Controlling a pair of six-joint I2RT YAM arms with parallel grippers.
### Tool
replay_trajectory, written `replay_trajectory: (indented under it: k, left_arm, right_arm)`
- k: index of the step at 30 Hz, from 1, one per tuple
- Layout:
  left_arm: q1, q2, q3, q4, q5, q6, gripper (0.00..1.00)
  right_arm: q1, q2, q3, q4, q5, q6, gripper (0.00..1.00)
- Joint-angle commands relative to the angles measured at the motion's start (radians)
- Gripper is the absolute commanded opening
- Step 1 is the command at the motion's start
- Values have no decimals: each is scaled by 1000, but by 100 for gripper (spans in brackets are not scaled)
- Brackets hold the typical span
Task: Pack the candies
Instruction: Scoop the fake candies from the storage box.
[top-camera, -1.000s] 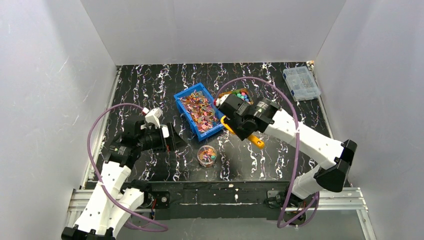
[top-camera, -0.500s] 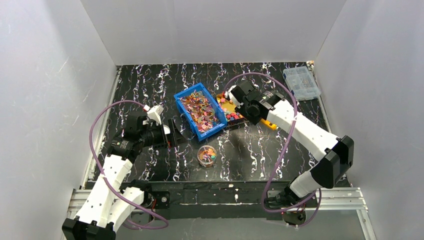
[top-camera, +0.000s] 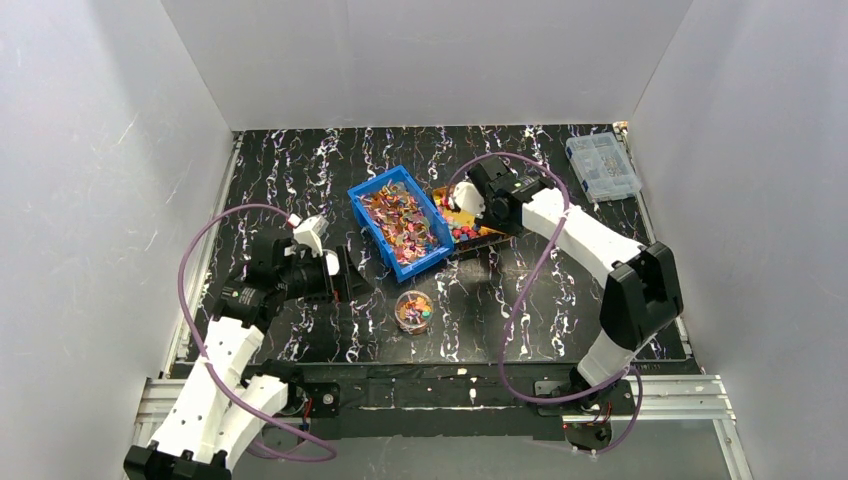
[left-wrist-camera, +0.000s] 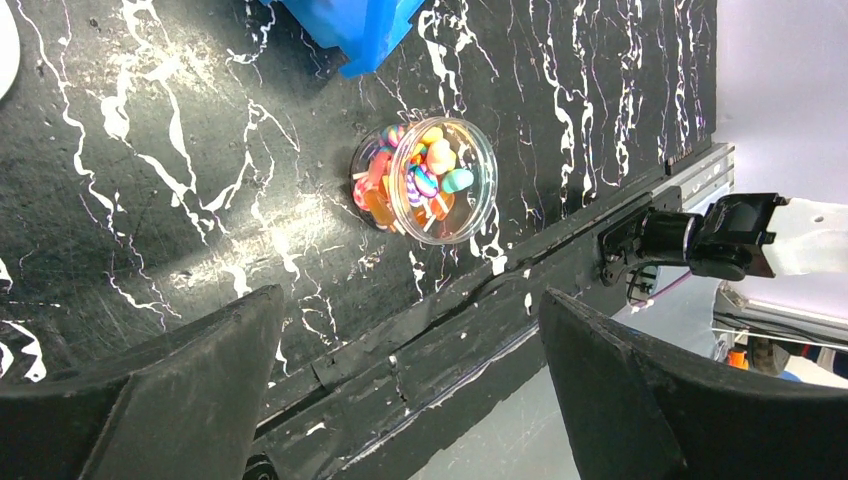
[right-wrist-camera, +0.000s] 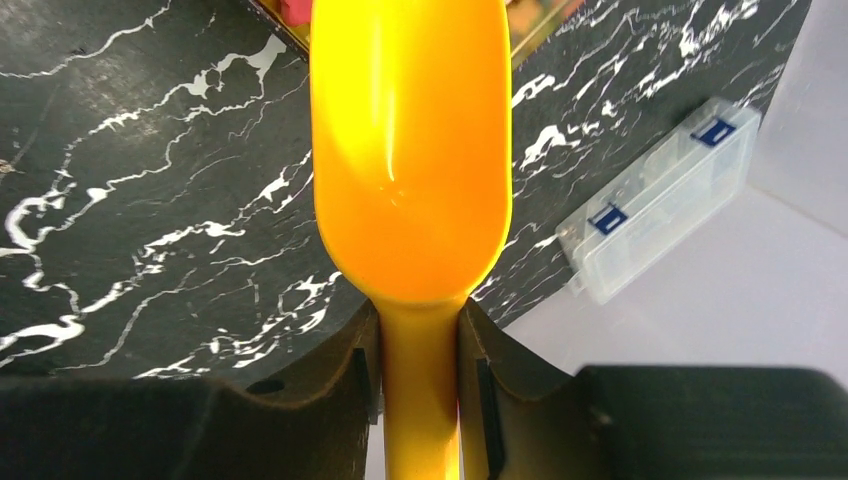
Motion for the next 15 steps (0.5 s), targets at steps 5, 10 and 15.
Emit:
replay_trajectory:
  k: [5, 10, 15]
  left_arm:
    - [-14, -108, -68, 22, -19, 11, 98]
    - [-36, -140, -78, 28, -43, 12, 98]
    - [-50, -156, -79, 31, -54, 14, 98]
  right_arm:
    - [-14, 68, 23, 131, -11, -306, 1]
    - [-14, 97, 12, 175, 19, -411, 1]
    - [-17, 126, 11, 203, 57, -490, 1]
